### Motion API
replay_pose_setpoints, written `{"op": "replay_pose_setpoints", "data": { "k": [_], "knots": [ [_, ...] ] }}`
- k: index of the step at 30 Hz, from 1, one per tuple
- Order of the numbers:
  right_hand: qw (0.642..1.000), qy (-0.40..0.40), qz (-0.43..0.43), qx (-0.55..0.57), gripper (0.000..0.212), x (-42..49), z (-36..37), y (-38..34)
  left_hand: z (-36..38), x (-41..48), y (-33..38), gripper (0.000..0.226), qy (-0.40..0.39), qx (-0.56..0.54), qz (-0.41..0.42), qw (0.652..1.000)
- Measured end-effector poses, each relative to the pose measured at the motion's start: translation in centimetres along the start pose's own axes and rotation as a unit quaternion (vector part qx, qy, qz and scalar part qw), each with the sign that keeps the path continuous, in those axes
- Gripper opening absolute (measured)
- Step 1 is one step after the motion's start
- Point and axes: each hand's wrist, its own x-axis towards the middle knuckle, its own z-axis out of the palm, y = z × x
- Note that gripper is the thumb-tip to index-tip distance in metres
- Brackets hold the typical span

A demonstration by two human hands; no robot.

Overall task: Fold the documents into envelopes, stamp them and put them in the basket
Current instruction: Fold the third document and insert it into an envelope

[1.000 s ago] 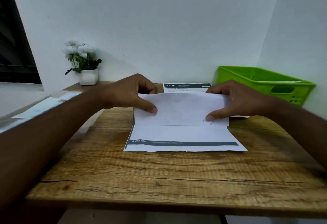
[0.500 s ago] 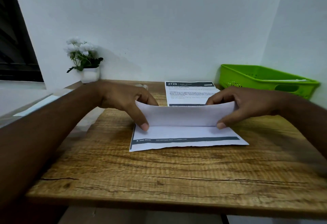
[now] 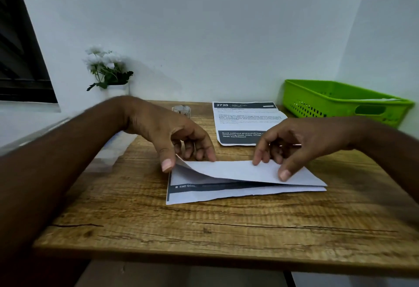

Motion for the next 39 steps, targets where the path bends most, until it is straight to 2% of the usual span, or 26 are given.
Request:
{"op": "replay_pose_setpoints", "data": {
  "k": [4, 7, 10, 13, 21, 25, 29, 34, 39],
  "knots": [
    [0.999, 0.008, 0.016, -0.039, 0.044, 0.6, 0.5, -0.4, 0.2, 0.4, 0.0, 0.082, 0.016, -0.01, 0.007, 1.0],
    [0.998, 0.017, 0.026, -0.049, 0.044, 0.9, 0.6, -0.4, 0.3, 0.9, -0.1, 0.084, 0.058, -0.03, -0.006, 0.998],
    [0.998, 0.025, 0.023, -0.056, 0.047, 0.9, 0.7, -0.3, 0.9, 2.0, -0.1, 0.05, 0.116, -0.04, -0.03, 0.992],
    [0.997, 0.035, 0.03, -0.069, 0.053, 0.8, 0.7, -0.1, 1.2, 2.7, 0.0, 0.033, 0.137, -0.028, -0.044, 0.989],
    [0.997, 0.02, 0.043, -0.057, 0.052, 0.8, 0.6, -0.2, 1.3, 3.0, 0.1, 0.027, 0.146, 0.005, -0.051, 0.988],
    [0.996, 0.029, 0.042, -0.073, 0.05, 1.0, 0.4, 0.0, 1.2, 3.0, -0.3, 0.023, 0.178, 0.003, -0.046, 0.983],
    [0.997, 0.04, 0.025, -0.057, 0.033, 1.1, 0.3, 0.6, 1.1, 3.2, -0.6, 0.021, 0.217, -0.011, -0.024, 0.976],
    [0.997, 0.052, -0.005, -0.059, 0.016, 1.4, 0.1, 1.5, 1.2, 3.3, -0.8, 0.021, 0.224, -0.02, -0.037, 0.974],
    [0.995, 0.079, -0.031, -0.056, 0.01, 1.6, 0.5, 2.0, 1.4, 2.9, -0.4, 0.018, 0.232, 0.01, -0.041, 0.972]
  ]
}}
